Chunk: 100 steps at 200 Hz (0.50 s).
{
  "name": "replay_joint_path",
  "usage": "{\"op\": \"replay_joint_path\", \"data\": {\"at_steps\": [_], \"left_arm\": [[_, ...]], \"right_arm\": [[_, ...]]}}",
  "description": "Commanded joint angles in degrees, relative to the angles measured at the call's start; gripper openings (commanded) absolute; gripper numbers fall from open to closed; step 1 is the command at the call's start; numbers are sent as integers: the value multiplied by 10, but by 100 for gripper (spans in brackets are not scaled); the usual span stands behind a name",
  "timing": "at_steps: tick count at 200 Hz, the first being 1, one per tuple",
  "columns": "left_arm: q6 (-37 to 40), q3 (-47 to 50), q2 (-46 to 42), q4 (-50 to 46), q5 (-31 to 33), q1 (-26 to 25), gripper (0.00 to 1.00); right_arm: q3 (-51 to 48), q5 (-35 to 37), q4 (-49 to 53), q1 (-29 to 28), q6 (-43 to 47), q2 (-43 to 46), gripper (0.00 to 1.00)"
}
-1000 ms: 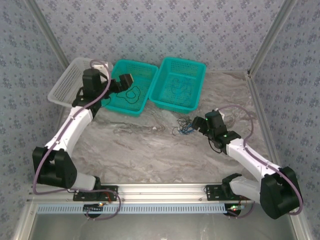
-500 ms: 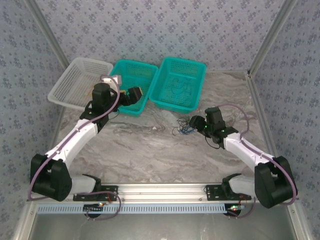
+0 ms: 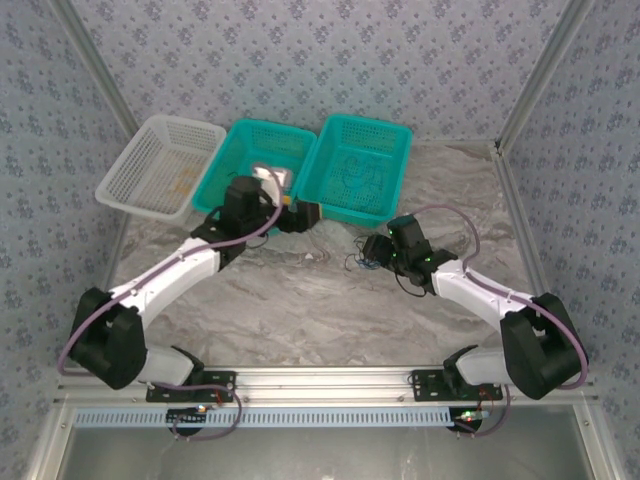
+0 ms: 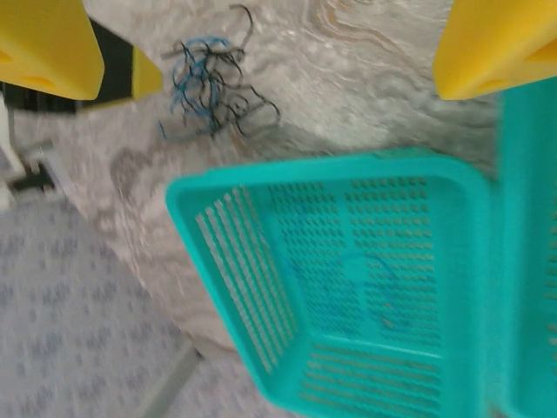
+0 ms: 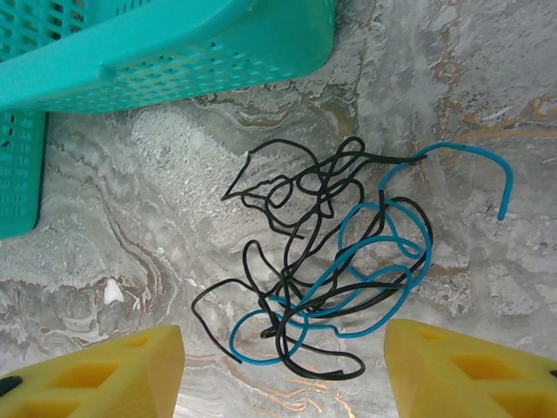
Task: Untangle the cables
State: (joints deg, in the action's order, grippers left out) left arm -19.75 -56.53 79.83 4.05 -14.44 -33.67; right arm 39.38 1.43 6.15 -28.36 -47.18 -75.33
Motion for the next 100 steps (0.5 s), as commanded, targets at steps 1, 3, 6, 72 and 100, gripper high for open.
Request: {"op": "replay_joint_path", "data": {"at_steps": [1, 3, 6, 72, 100], "left_arm": [[125, -8, 34, -10, 10, -68, 91], [133, -4, 37, -7, 16, -75, 90], [144, 2, 41, 2, 30, -86, 89], [212, 4, 190, 80, 109, -184, 66], [220, -8, 242, 101, 120, -192, 62]], "right_arm": [[7, 30, 11, 7, -16, 12, 67], [7, 32, 12, 7, -17, 13, 67], [4, 32, 13, 10, -19, 16, 68], [-22, 3, 51, 66, -1, 85, 74], [-29, 4, 62, 76, 2, 109, 76]]}}
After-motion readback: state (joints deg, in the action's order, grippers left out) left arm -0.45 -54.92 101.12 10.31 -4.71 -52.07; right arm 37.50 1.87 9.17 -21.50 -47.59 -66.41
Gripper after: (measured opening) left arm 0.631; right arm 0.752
